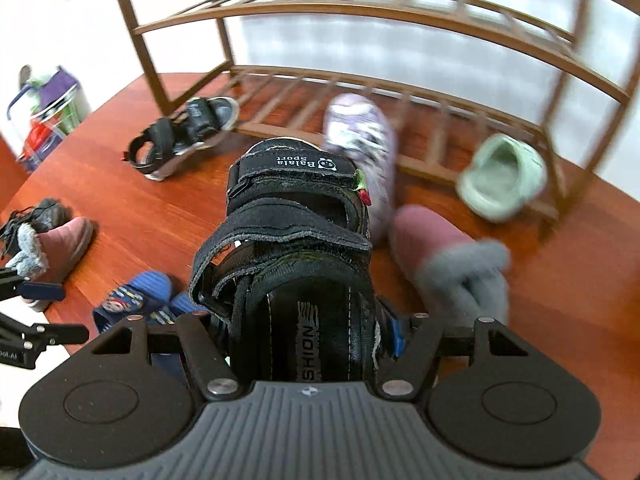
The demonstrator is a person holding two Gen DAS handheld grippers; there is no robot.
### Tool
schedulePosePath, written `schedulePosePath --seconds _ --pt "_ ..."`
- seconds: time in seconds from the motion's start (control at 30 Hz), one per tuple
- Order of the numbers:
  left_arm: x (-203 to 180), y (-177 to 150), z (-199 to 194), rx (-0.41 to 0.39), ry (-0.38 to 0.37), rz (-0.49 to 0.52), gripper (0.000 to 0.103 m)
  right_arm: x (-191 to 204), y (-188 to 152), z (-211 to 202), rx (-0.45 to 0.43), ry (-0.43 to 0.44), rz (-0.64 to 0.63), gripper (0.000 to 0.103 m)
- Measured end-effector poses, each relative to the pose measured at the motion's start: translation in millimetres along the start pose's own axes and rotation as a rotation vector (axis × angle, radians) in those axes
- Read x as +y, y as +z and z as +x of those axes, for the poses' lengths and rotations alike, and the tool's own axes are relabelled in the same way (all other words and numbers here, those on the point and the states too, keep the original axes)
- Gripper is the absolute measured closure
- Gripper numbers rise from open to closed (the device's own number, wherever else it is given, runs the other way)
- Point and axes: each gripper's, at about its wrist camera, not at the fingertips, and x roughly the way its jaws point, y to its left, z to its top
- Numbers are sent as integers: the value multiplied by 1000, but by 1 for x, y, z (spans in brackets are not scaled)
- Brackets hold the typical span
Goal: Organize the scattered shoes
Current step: 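Lift the black velcro sandal with the right tool and carry it across the table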
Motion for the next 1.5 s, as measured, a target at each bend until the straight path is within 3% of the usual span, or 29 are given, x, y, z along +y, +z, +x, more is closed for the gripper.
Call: schedulePosePath --seconds 0.37,0.77,1.27,1.5 --pt "-46 19 21 -2 -89 118 23 -49 -88 -41 23 -192 213 31" --pt "-76 23 29 9 -102 174 23 -87 -170 -20 109 -328 339 31" --pt "-73 22 16 -9 -28 191 21 -97 -188 24 168 -335 365 29" --pt "-63 25 15 -13 -1 179 19 -97 -187 23 176 -327 361 23"
